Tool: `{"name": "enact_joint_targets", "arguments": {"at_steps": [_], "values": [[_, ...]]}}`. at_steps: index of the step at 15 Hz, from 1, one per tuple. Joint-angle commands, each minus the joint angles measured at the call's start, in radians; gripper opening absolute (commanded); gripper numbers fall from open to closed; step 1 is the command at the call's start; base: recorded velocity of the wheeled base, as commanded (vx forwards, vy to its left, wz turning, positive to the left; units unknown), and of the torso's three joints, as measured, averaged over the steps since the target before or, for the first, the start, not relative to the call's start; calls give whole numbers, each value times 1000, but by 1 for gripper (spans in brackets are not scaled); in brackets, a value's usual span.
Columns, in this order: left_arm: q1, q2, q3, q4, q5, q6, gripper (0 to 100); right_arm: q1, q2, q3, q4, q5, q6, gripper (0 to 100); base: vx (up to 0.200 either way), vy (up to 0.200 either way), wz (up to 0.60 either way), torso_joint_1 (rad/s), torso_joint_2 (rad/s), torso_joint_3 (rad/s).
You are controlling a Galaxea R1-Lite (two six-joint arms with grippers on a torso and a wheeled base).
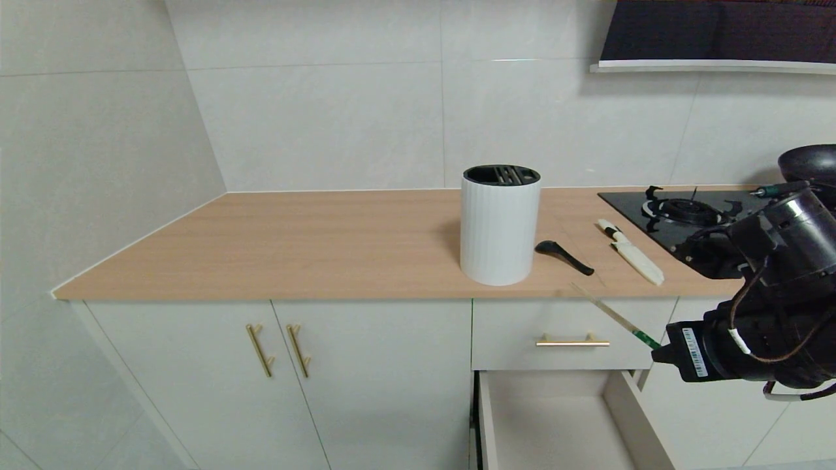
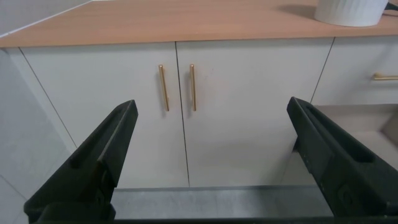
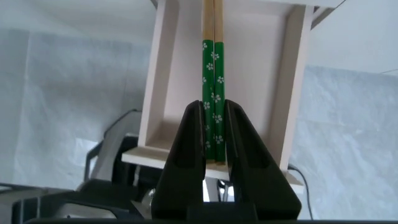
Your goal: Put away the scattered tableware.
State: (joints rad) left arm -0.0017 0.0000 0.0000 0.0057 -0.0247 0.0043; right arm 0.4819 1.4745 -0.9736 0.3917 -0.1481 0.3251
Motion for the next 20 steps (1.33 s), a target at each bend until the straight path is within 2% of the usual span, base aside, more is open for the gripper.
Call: {"name": "enact_joint_targets", "arguments": {"at_steps": [1, 20], "values": [[0, 0, 0, 0, 0, 0, 100, 7, 18, 10, 1, -1, -1, 0, 0, 0, 0, -105, 246, 149], [0, 0, 0, 0, 0, 0, 100, 43, 41, 30, 1, -2, -3, 0, 0, 0, 0, -166, 449, 280]]}}
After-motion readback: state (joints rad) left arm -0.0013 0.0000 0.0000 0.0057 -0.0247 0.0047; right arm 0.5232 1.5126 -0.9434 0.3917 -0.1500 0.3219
